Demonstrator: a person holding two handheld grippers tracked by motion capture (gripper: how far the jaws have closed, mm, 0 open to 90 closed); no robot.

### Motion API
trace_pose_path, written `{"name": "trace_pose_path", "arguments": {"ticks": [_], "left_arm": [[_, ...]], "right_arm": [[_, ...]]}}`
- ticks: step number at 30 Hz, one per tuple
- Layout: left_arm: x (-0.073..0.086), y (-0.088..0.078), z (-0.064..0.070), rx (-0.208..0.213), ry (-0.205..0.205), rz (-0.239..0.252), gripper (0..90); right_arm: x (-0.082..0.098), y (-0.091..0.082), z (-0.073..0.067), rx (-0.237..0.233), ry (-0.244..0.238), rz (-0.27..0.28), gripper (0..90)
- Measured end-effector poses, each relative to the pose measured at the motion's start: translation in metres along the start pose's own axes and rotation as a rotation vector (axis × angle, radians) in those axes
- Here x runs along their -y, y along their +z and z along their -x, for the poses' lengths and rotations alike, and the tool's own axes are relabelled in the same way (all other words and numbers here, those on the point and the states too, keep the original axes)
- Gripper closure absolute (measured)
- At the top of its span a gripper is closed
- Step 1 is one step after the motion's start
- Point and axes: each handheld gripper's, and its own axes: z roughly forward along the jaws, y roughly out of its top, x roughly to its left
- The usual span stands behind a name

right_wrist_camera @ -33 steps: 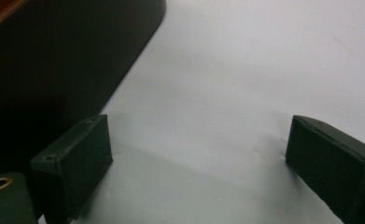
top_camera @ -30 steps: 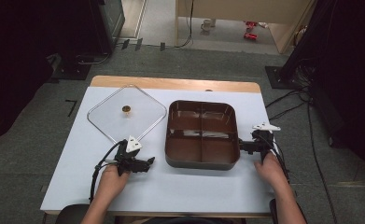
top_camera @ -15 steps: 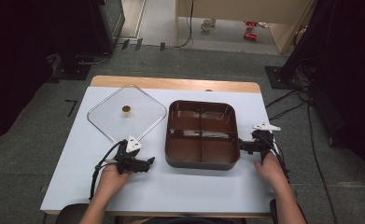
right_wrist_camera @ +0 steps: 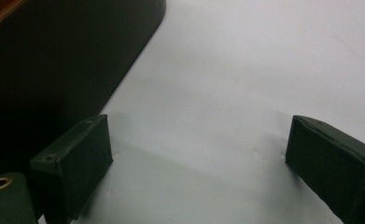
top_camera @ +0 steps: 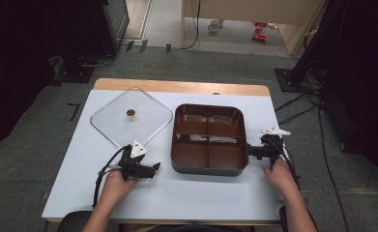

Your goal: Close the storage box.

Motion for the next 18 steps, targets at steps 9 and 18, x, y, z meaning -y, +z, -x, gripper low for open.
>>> {"name": "trace_pose_path", "arguments": {"ticks": [9, 18], "left_arm": [[-0.0001, 0.0001, 0.0, 0.0, -0.001, 0.0, 12.6], [-0.0002, 0.0002, 0.0003, -0.002, -0.003, -0.001, 12.5]], "right_arm": [[0.0, 0.0, 0.0, 0.0, 0.0, 0.0, 6.4], [0.0, 0.0, 0.0001, -0.001, 0.0, 0.0, 6.4]]}}
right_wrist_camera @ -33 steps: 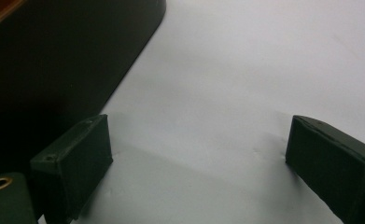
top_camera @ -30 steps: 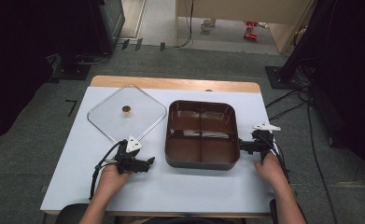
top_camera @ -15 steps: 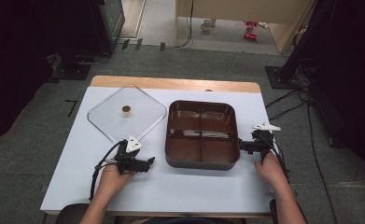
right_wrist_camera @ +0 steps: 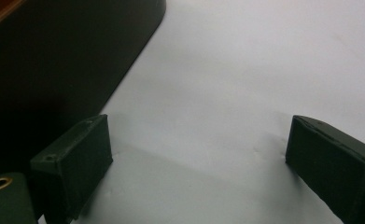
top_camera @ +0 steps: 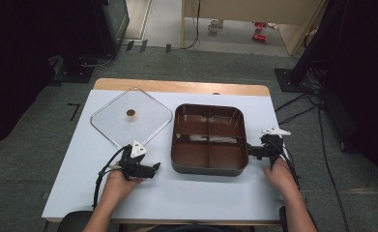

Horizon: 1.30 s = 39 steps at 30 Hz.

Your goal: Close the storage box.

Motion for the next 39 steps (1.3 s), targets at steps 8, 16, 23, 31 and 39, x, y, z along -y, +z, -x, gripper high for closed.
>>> {"name": "trace_pose_path", "arguments": {"ticks": [8, 16, 23, 31, 39], "left_arm": [[-0.001, 0.001, 0.002, -0.014, -0.017, -0.002, 12.2], [-0.01, 0.001, 0.01, -0.072, -0.069, -0.069, 13.8], [-0.014, -0.003, 0.007, -0.034, -0.041, -0.131, 16.0], [-0.018, -0.007, 0.007, 0.014, -0.04, -0.144, 25.4], [-0.026, -0.016, 0.008, 0.051, -0.046, -0.132, 25.8]], "right_arm": [[0.0, 0.0, 0.0, 0.0, 0.0, 0.0, 6.4], [0.0, 0.0, 0.0, 0.0, 0.0, 0.0, 6.4], [0.0, 0.0, 0.0, 0.0, 0.0, 0.001, 6.4], [0.0, 0.0, 0.0, 0.0, 0.001, 0.001, 6.4], [0.0, 0.0, 0.0, 0.0, 0.001, 0.001, 6.4]]}}
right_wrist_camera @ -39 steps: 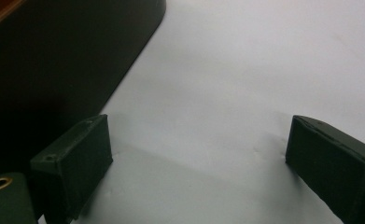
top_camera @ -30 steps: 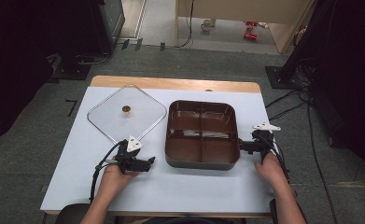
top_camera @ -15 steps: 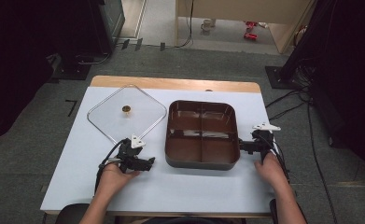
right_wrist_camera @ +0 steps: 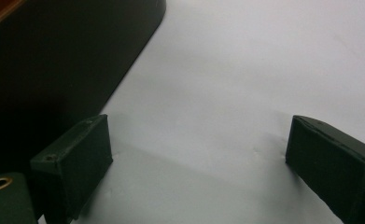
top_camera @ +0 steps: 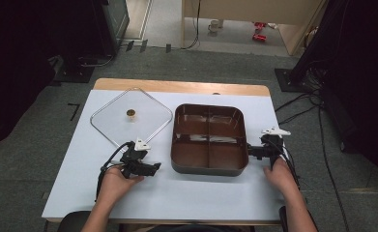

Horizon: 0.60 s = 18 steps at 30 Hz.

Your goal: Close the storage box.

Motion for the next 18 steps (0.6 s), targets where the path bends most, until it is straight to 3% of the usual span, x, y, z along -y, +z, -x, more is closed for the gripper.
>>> {"name": "trace_pose_path", "arguments": {"ticks": [10, 11, 15, 18], "left_arm": [[-0.015, -0.006, -0.003, 0.04, 0.022, 0.044, 25.9], [-0.017, -0.004, -0.005, 0.068, 0.015, 0.044, 25.9], [-0.025, -0.002, -0.006, 0.103, 0.023, 0.061, 26.5], [-0.031, -0.001, -0.006, 0.108, 0.039, 0.086, 29.2]], "right_arm": [[0.0, 0.0, 0.0, 0.0, 0.0, 0.0, 6.4], [0.0, 0.0, 0.0, 0.0, 0.0, 0.0, 6.4], [0.0, 0.0, 0.0, 0.0, 0.0, 0.0, 6.4], [0.0, 0.0, 0.0, 0.0, 0.0, 0.0, 6.4]]}}
